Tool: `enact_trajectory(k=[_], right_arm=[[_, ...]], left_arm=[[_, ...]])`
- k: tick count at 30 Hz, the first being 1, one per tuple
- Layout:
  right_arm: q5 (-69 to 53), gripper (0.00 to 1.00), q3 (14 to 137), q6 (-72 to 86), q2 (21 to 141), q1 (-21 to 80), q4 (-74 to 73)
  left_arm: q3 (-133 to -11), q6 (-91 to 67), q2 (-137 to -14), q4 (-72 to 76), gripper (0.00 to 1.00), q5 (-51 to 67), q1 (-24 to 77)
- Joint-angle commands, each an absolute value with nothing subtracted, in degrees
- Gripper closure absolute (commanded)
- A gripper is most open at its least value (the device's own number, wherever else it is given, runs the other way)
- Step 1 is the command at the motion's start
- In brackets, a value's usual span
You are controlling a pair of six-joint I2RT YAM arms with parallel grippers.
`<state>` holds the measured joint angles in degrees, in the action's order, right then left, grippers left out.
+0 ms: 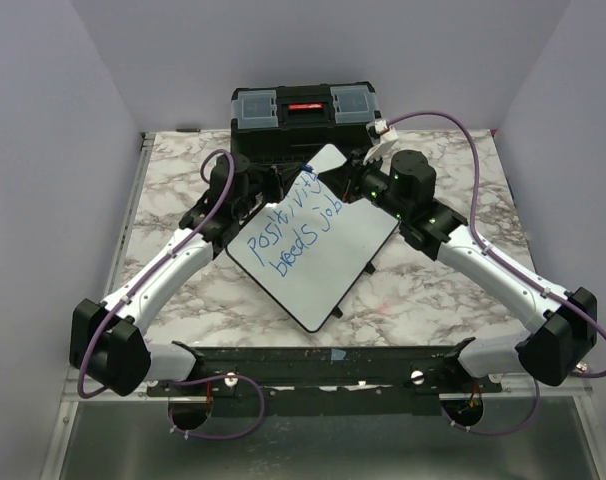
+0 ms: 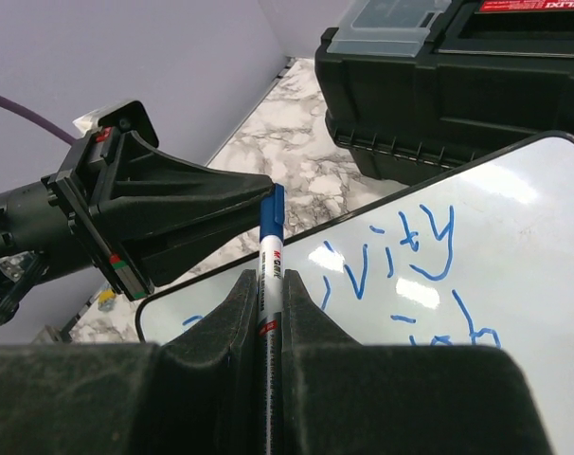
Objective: Write a sentence on the whiteboard
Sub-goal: Insert the whiteboard marker without the cap into the pen cap.
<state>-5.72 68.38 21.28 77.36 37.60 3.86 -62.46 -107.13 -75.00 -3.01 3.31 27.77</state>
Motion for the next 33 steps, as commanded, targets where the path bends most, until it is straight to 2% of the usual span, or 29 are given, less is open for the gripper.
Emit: enact_trajectory(k=[1, 14, 20, 33], right_arm=[[-1.5, 0.99, 68.3, 24.9, 78.8, 37.7, 6.0], [-1.7, 0.99, 70.6, 34.4, 82.9, 37.8, 6.8], [-6.3, 0.99, 69.4, 28.8, 82.5, 37.8, 9.4], [-0.3, 0.99, 67.0, 23.3, 76.9, 37.8, 7.5]], left_arm=[[-64.2, -108.2, -72.2, -2.5, 1.0, 6.7, 31.7], [-63.8, -107.1, -70.5, 0.9, 1.0, 3.3, 36.1], [-63.7, -106.5, -69.4, 0.9, 1.0, 3.8, 36.6], [-59.9, -103.9, -69.3, 7.1, 1.0, 1.8, 36.6]])
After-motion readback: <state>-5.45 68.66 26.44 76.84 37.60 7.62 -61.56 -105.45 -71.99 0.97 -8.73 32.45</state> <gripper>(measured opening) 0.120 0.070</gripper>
